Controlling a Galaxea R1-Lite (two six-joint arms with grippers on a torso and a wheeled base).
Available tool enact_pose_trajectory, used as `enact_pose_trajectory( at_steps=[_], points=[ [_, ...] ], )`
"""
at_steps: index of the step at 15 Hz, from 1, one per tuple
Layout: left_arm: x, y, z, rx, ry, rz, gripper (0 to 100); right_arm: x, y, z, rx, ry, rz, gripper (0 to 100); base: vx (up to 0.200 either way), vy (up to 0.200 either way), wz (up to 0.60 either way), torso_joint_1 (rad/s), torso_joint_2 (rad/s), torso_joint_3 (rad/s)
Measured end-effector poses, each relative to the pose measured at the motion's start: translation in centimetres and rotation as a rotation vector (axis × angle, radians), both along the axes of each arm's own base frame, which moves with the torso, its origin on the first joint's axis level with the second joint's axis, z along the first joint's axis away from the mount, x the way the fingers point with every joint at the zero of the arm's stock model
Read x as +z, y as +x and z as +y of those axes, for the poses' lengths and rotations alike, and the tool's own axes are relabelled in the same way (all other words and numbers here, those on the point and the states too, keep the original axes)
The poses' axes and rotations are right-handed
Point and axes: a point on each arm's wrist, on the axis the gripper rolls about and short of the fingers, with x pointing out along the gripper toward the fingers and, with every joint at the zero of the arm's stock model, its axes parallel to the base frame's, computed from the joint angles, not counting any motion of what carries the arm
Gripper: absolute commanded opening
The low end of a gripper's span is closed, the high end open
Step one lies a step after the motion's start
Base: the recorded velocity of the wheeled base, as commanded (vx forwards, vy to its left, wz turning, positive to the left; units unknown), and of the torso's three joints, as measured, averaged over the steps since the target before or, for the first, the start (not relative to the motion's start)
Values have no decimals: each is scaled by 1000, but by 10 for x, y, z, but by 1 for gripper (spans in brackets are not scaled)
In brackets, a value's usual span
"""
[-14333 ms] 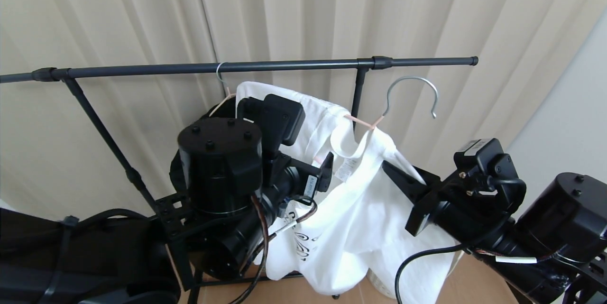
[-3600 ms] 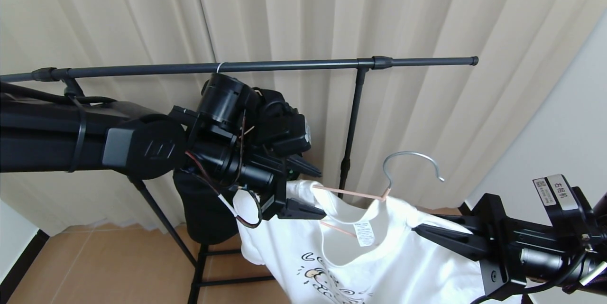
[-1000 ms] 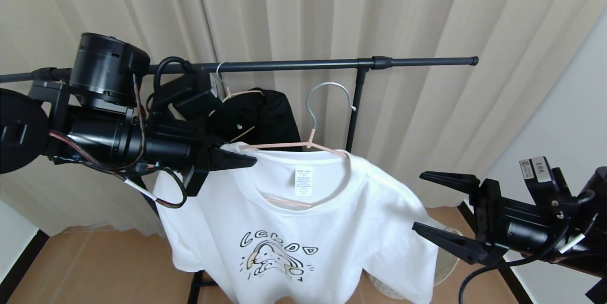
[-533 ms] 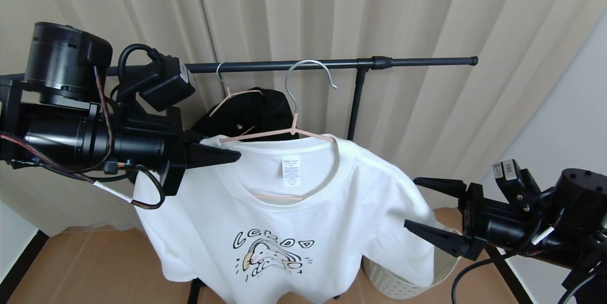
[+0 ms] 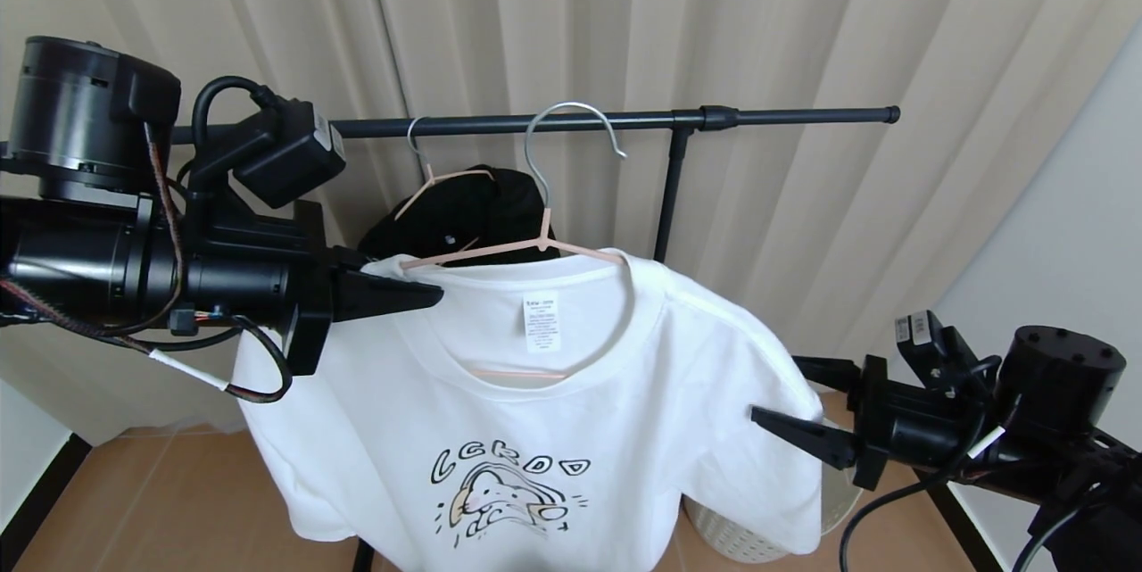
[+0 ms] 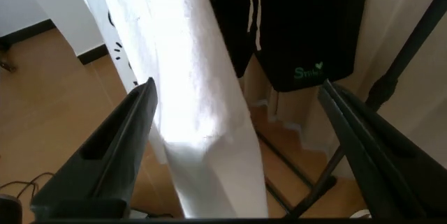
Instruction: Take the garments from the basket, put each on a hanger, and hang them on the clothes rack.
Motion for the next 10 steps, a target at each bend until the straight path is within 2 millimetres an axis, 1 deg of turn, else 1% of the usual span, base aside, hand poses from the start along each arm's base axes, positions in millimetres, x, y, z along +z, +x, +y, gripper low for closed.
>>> enact_pose_trajectory(
  at_steps=[4,10],
  points=[
    [0,-1,1,1,1,0,0,1,3,-4,-24,0,-11,0,0,0,0,0,0,0],
    [-2,-2,6,21,1,-1,0,6,11,-20,-87,6,-34,0,0,0,0,0,0,0]
  ],
)
